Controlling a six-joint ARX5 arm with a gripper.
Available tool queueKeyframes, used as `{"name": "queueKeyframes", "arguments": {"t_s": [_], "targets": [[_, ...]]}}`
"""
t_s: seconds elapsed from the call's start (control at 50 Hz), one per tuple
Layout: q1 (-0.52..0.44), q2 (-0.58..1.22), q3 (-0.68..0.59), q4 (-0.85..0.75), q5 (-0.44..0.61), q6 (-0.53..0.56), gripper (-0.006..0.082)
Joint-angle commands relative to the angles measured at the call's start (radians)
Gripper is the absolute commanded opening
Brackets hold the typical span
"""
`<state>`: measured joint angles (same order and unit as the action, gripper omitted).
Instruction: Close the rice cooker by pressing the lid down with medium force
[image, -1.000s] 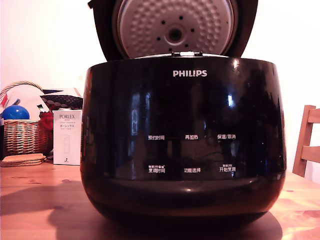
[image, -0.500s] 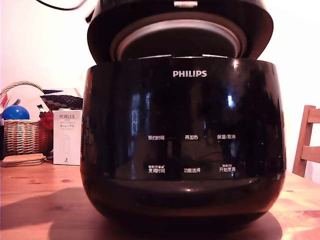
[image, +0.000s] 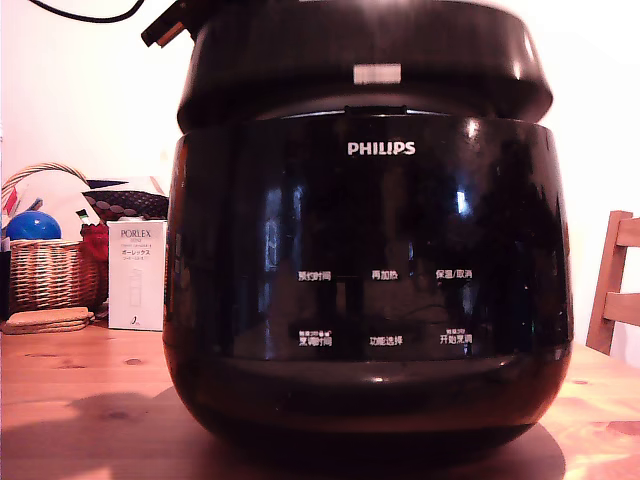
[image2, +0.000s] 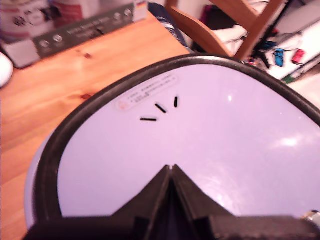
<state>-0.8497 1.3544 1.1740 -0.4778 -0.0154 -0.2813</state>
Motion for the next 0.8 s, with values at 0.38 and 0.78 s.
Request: {"name": "queueKeyframes", "arguments": {"t_s": [0.38,0.78], "targets": [[-0.128,-0.072,-0.283,0.246,-0.169,0.0,-0.0019],[-0.163,-0.073,-0.423,0.325,-0.249,0.0,-0.0019]]}}
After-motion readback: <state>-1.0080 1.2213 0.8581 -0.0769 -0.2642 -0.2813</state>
